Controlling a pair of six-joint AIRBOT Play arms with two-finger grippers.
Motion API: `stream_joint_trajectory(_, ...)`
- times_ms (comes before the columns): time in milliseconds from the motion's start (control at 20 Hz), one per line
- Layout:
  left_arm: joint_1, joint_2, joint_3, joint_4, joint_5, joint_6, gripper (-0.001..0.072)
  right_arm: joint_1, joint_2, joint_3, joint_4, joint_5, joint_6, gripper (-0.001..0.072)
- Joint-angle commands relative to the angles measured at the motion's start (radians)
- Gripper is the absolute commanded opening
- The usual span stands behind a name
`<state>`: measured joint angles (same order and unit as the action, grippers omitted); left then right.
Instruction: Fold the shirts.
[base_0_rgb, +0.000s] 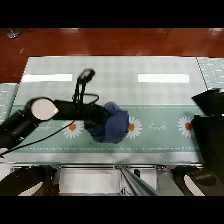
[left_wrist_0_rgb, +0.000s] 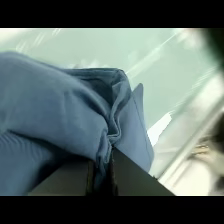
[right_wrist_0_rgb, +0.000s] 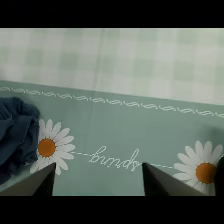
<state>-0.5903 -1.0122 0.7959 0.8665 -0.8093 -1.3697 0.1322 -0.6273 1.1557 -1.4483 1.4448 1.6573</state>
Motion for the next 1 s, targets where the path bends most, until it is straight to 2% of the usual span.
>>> stream_joint_trajectory(0, 0.075, -0.027, -0.114, -0.003, -0.044, -0.007, 0.0274, 0.000, -0.030, -0.116, 0.033, -0.096, -0.009, 0.0619)
stream_joint_trajectory(50, 0.110, -0.027, -0.103, 0.001, -0.087, -0.008, 0.0718, 0.000, -0.052, -0.119, 0.035, -0.138, -0.001, 0.0619)
stream_joint_trajectory(150, 0.220, -0.027, -0.026, 0.060, -0.225, -0.010, 0.0701, 0.000, -0.094, -0.115, 0.058, -0.224, -0.002, 0.0620)
stream_joint_trajectory(250, 0.370, -0.014, 0.091, 0.118, -0.365, -0.040, 0.0701, -0.037, -0.127, -0.070, -0.011, -0.241, -0.009, 0.0620)
stream_joint_trajectory(400, 0.564, 0.071, 0.145, 0.040, -0.457, -0.023, 0.0700, -0.227, -0.135, -0.058, -0.138, -0.202, -0.010, 0.0620)
stream_joint_trajectory(500, 0.566, 0.137, 0.019, -0.083, -0.494, 0.031, 0.0698, -0.372, -0.134, -0.136, -0.099, -0.186, -0.011, 0.0620)
stream_joint_trajectory(600, 0.487, 0.174, -0.174, -0.195, -0.504, 0.082, 0.0698, -0.444, -0.134, -0.291, 0.079, -0.223, -0.025, 0.0620)
stream_joint_trajectory(700, 0.356, 0.172, -0.351, -0.296, -0.451, 0.150, 0.0698, -0.436, -0.134, -0.461, 0.290, -0.263, -0.106, 0.0620)
stream_joint_trajectory(750, 0.296, 0.167, -0.404, -0.317, -0.376, 0.159, 0.0698, -0.413, -0.134, -0.528, 0.361, -0.290, -0.131, 0.0620)
stream_joint_trajectory(850, 0.166, 0.154, -0.454, -0.352, -0.161, 0.192, 0.0698, -0.338, -0.141, -0.620, 0.423, -0.354, -0.136, 0.0620)
stream_joint_trajectory(950, 0.047, 0.118, -0.449, -0.357, 0.062, 0.187, 0.0698, -0.237, -0.178, -0.640, 0.430, -0.391, -0.124, 0.0620)
